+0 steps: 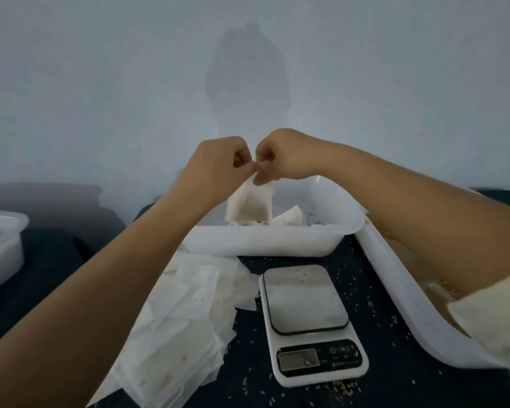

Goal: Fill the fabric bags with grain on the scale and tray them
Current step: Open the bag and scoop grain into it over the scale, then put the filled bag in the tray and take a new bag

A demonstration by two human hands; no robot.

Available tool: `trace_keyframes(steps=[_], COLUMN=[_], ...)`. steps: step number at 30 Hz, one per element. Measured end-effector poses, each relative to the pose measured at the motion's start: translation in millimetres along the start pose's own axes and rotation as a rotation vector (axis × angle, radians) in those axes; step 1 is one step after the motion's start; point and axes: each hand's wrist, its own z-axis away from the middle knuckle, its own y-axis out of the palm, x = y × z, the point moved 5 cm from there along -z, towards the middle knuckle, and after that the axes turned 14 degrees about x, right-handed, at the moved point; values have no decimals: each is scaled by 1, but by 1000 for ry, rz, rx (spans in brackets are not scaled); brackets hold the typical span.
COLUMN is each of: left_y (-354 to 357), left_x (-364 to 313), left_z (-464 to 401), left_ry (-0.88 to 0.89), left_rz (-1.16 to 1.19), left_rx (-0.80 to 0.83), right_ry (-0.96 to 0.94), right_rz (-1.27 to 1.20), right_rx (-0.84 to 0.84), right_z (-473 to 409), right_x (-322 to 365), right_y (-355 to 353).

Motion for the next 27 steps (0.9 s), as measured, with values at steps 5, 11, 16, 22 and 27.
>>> trace_keyframes(steps=[5,11,16,22,27], left_y=[-13,4,25,41,72], left_x=[45,105,133,140,136], left_z=[17,46,65,79,98], left_ry=[-48,-220,-268,-276,-187], left_rz=[77,71,68,47,-82], left_rx=[-122,-48,3,62,373], right_ry=[-50,38,47,10,48], right_rz=[-4,-53,-138,8,4], right_rx=[-47,-5,-53,83,208], right_z=[-51,-116,-145,-145,-132], right_x=[3,-7,-16,-15,-16], right_y=[3,43,104,130,127])
